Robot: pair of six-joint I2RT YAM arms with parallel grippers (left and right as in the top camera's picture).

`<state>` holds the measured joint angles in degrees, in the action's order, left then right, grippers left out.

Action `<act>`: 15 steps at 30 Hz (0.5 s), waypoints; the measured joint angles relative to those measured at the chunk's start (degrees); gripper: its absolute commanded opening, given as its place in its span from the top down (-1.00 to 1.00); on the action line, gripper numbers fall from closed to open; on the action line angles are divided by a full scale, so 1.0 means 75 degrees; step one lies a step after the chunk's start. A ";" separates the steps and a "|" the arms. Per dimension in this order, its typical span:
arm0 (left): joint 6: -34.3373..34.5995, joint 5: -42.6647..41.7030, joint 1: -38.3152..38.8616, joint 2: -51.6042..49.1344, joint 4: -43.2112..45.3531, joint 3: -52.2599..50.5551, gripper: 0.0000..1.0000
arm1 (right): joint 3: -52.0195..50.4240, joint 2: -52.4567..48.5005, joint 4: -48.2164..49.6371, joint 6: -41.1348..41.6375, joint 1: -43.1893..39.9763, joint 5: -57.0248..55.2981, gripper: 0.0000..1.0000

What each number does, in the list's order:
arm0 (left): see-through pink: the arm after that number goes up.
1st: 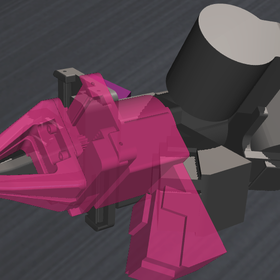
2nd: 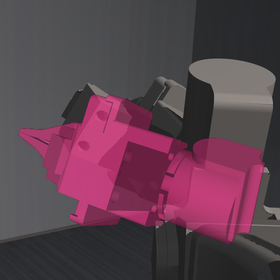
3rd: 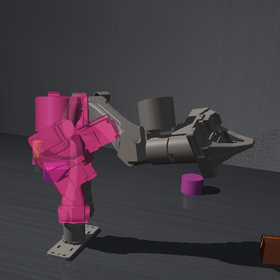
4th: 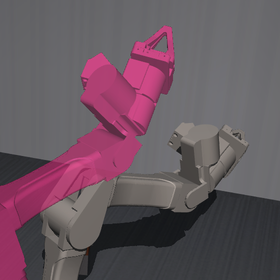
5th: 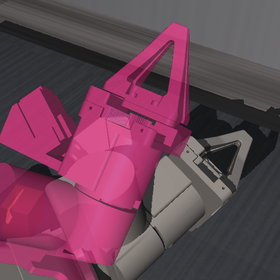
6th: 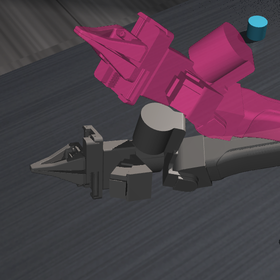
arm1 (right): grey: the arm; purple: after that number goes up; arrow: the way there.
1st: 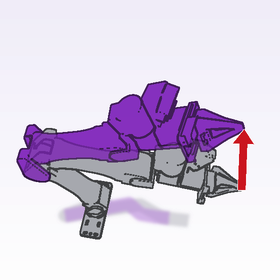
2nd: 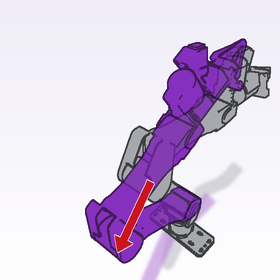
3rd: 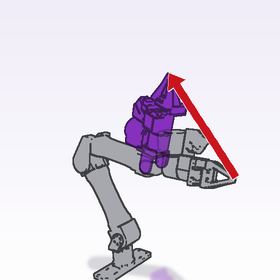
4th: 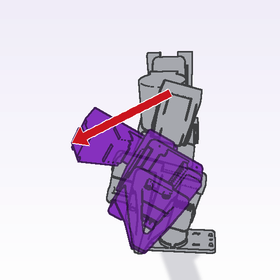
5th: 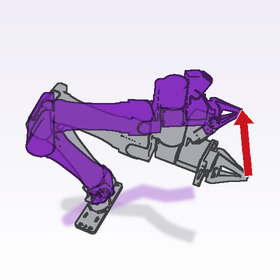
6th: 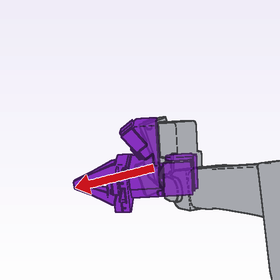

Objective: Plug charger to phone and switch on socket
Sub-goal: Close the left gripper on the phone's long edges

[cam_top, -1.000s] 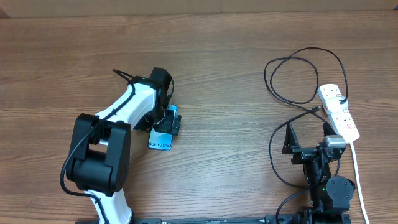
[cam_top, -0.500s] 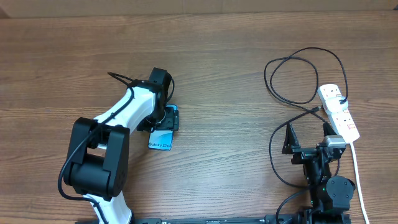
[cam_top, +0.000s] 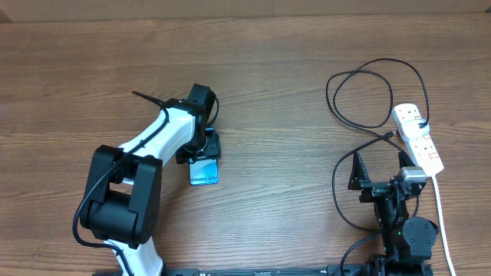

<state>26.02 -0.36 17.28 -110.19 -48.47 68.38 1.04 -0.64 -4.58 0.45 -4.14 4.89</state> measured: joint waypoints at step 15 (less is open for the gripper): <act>0.1262 -0.0070 0.0003 0.0000 0.0041 -0.0006 -1.00 | 0.0000 0.0000 -0.0006 -0.0003 0.0000 -0.0003 -1.00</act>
<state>35.48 -0.89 17.30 -110.19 -48.16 68.34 1.04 -0.64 -4.62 0.43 -4.14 4.86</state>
